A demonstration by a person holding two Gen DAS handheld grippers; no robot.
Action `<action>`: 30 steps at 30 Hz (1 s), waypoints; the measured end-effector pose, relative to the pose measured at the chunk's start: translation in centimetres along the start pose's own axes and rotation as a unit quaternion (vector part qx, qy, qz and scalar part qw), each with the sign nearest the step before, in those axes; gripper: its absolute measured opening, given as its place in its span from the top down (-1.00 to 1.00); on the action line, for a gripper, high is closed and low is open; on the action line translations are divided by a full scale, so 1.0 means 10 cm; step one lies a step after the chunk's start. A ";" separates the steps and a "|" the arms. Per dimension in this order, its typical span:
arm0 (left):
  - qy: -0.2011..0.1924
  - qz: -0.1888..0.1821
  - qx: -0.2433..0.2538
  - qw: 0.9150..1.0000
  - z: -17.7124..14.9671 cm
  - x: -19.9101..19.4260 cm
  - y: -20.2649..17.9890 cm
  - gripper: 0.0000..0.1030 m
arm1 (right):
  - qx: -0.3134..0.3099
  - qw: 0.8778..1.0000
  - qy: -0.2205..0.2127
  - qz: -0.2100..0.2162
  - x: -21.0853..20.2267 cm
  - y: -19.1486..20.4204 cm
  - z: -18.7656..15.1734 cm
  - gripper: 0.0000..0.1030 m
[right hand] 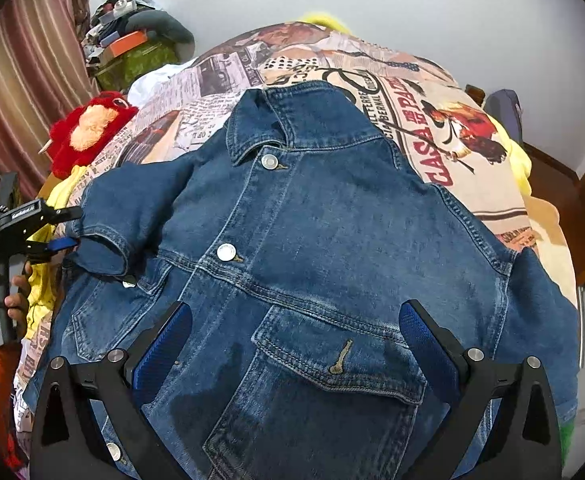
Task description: Fold large clothes
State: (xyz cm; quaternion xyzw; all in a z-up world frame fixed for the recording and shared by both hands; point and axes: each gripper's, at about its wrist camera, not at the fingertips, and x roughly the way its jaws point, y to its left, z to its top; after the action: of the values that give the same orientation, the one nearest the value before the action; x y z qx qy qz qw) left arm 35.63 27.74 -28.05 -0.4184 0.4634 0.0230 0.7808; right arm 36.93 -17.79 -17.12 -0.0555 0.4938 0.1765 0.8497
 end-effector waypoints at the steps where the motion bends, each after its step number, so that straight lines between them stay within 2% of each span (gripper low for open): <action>1: -0.004 0.007 -0.003 1.000 0.02 0.02 0.01 -0.17 | 0.002 1.000 0.002 0.000 0.01 -0.01 0.00 -0.99; 2: -0.008 0.019 -0.002 1.000 0.05 0.05 0.02 0.05 | 0.003 1.000 0.002 -0.001 0.02 -0.02 0.00 -0.99; 5: -0.023 0.050 0.021 0.998 0.11 0.06 -0.07 0.44 | 0.015 1.000 0.004 0.000 0.03 -0.09 0.00 -0.99; 7: -0.049 0.084 0.063 0.993 0.11 -0.02 -0.24 0.64 | 0.022 1.000 0.002 0.002 0.01 -0.13 0.00 -0.99; 9: -0.080 0.120 0.115 0.983 0.08 -0.14 -0.51 0.67 | 0.029 1.000 -0.002 0.002 -0.02 -0.17 0.00 -0.99; 12: -0.119 0.129 0.182 0.968 0.02 -0.35 -0.98 0.72 | 0.035 0.999 -0.011 0.001 -0.09 -0.23 0.00 -0.99; 17: -0.164 0.086 0.267 0.946 -0.15 -0.69 -1.86 0.78 | 0.048 0.998 -0.038 0.003 -0.30 -0.34 0.00 -0.99; 22: -0.178 0.032 0.349 0.920 -0.47 -0.79 -2.67 0.81 | 0.060 0.996 -0.070 -0.006 -0.57 -0.49 -0.04 -0.99; 23: -0.175 0.018 0.367 0.913 -0.57 -0.76 -2.85 0.82 | 0.062 0.995 -0.076 -0.010 -0.64 -0.55 -0.05 -0.99; 26: -0.155 -0.008 0.402 0.902 -0.85 -0.63 -3.19 0.82 | 0.074 0.993 -0.085 -0.022 -0.78 -0.71 -0.09 -0.99; 30: -0.100 -0.019 0.439 0.893 -1.21 -0.25 -3.44 0.83 | 0.091 0.991 -0.094 -0.037 -0.93 -0.92 -0.20 -0.99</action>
State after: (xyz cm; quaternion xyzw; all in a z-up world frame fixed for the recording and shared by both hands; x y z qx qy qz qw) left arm 40.31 -1.86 -7.07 -0.0375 0.3382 -0.1554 0.9274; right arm 34.35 -29.18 -10.88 0.0200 0.4237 0.1036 0.8996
